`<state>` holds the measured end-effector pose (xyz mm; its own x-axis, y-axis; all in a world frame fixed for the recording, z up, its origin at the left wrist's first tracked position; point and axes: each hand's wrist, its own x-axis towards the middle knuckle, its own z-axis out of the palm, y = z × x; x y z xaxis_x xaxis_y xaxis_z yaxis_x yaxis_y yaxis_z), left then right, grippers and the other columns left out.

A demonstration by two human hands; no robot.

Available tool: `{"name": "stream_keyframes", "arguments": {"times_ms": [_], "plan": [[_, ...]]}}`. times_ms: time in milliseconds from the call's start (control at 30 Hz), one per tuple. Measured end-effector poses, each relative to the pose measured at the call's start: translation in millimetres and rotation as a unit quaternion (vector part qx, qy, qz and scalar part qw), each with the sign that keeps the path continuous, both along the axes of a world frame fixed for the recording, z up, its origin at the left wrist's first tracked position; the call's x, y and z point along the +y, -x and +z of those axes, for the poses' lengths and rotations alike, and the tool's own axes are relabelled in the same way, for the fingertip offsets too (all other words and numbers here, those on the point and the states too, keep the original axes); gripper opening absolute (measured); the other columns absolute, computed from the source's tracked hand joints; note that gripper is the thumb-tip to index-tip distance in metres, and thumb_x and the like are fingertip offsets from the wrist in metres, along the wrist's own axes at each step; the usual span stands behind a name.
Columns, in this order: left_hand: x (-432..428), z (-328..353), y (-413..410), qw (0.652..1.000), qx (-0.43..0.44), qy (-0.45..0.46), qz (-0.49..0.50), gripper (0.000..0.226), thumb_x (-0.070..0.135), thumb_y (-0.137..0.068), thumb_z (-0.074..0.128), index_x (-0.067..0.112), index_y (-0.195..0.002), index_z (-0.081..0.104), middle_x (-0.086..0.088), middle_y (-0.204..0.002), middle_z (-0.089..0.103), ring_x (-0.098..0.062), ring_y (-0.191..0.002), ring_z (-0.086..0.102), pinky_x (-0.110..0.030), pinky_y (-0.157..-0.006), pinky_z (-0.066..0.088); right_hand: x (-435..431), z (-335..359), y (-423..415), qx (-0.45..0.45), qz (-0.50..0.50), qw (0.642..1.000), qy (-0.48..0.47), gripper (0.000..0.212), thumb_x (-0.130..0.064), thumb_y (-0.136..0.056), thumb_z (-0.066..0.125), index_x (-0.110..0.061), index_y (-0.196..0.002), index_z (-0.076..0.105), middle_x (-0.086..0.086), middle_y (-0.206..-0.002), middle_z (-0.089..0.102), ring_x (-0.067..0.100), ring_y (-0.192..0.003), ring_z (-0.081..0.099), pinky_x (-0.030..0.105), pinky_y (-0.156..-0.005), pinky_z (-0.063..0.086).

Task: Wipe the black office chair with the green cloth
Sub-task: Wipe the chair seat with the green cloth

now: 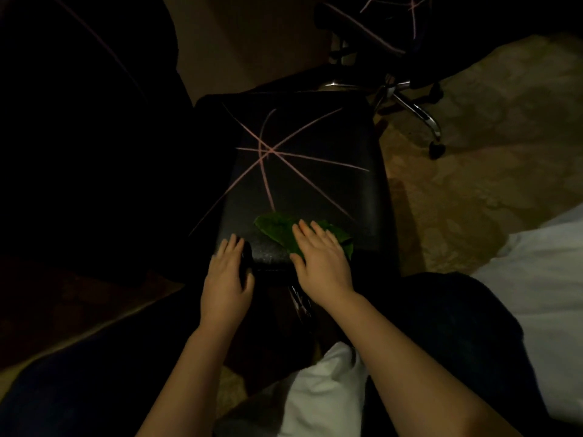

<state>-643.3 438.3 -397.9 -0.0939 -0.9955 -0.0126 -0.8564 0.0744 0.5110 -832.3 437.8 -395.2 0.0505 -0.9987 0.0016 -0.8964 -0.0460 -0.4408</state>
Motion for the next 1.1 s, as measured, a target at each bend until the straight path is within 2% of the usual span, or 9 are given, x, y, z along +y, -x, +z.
{"name": "stream_keyframes", "arguments": {"times_ms": [133, 200, 267, 400, 567, 700, 867, 1000, 1100], "plan": [[1, -8, -5, 1.0, -0.021, -0.009, -0.013, 0.064, 0.016, -0.096, 0.055, 0.017, -0.153, 0.028, 0.001, -0.161, 0.019, -0.007, -0.147, 0.006, -0.032, -0.121, 0.008, -5, -1, -23, 0.023, 0.066, 0.998, -0.001, 0.056, -0.028, -0.099, 0.044, -0.022, -0.152, 0.027, -0.003, -0.159, 0.024, 0.017, -0.147, 0.015, 0.03, -0.118, -0.001], [0, -9, -5, 1.0, -0.013, -0.01, -0.007, 0.062, 0.014, -0.096, 0.055, 0.016, -0.153, 0.03, 0.0, -0.161, 0.022, -0.01, -0.148, 0.01, -0.036, -0.122, 0.013, -6, -2, -32, 0.029, 0.085, 0.996, 0.001, 0.056, -0.026, -0.098, 0.045, -0.022, -0.152, 0.028, -0.003, -0.159, 0.024, 0.018, -0.147, 0.016, 0.031, -0.119, 0.0], [-1, -10, -4, 1.0, -0.008, -0.009, 0.0, 0.06, 0.011, -0.095, 0.055, 0.014, -0.151, 0.033, -0.002, -0.16, 0.025, -0.014, -0.148, 0.015, -0.039, -0.122, 0.018, -8, -4, -39, 0.025, 0.083, 0.996, 0.003, 0.055, -0.024, -0.098, 0.045, -0.023, -0.151, 0.031, -0.003, -0.158, 0.026, 0.019, -0.147, 0.017, 0.033, -0.119, 0.003], [-1, -12, -1, 0.999, -0.033, 0.004, 0.018, 0.058, 0.012, -0.094, 0.056, 0.011, -0.149, 0.037, -0.007, -0.158, 0.03, -0.02, -0.148, 0.02, -0.039, -0.12, 0.017, -6, -7, -44, 0.009, 0.055, 0.998, 0.008, 0.05, -0.022, -0.099, 0.044, -0.024, -0.149, 0.035, -0.005, -0.156, 0.031, 0.016, -0.146, 0.019, 0.033, -0.12, 0.008], [0, -13, 6, 0.997, -0.067, 0.007, 0.024, 0.058, 0.031, -0.096, 0.056, 0.008, -0.147, 0.038, -0.01, -0.156, 0.032, -0.025, -0.147, 0.022, -0.043, -0.118, 0.019, -2, -7, -25, -0.019, 0.035, 0.999, 0.009, 0.048, -0.02, -0.101, 0.044, -0.023, -0.148, 0.038, -0.007, -0.155, 0.034, 0.013, -0.146, 0.02, 0.033, -0.121, 0.014], [1, -11, 8, 0.998, -0.06, 0.002, 0.03, 0.061, 0.034, -0.095, 0.059, 0.01, -0.146, 0.039, -0.009, -0.157, 0.031, -0.025, -0.148, 0.022, -0.043, -0.119, 0.019, 6, -3, 2, -0.019, -0.004, 1.0, 0.011, 0.045, -0.017, -0.101, 0.042, -0.022, -0.146, 0.04, -0.007, -0.154, 0.035, 0.012, -0.145, 0.021, 0.029, -0.12, 0.012], [2, -9, 13, 0.998, -0.042, -0.002, 0.046, 0.06, 0.033, -0.094, 0.06, 0.012, -0.146, 0.039, -0.007, -0.158, 0.03, -0.023, -0.148, 0.021, -0.042, -0.12, 0.017, 14, 2, 44, -0.023, -0.093, 0.995, 0.005, 0.048, -0.009, -0.099, 0.043, -0.02, -0.146, 0.041, -0.003, -0.154, 0.035, 0.015, -0.145, 0.022, 0.037, -0.12, 0.022], [3, -5, 18, 0.998, -0.027, -0.008, 0.058, 0.06, 0.03, -0.093, 0.062, 0.012, -0.145, 0.04, -0.006, -0.158, 0.03, -0.022, -0.148, 0.02, -0.042, -0.12, 0.015, 26, 1, 84, -0.126, -0.198, 0.972, 0.014, 0.047, 0.003, -0.098, 0.039, -0.011, -0.143, 0.043, 0.004, -0.151, 0.039, 0.019, -0.142, 0.029, 0.034, -0.118, 0.025], [1, -2, 22, 0.998, -0.029, -0.009, 0.048, 0.059, 0.028, -0.092, 0.064, 0.011, -0.144, 0.043, -0.007, -0.156, 0.033, -0.024, -0.147, 0.023, -0.044, -0.12, 0.017, 30, -1, 103, -0.213, -0.272, 0.938, 0.002, 0.045, 0.002, -0.1, 0.037, -0.011, -0.141, 0.046, 0.005, -0.149, 0.042, 0.017, -0.138, 0.037, 0.021, -0.11, 0.028]]}}
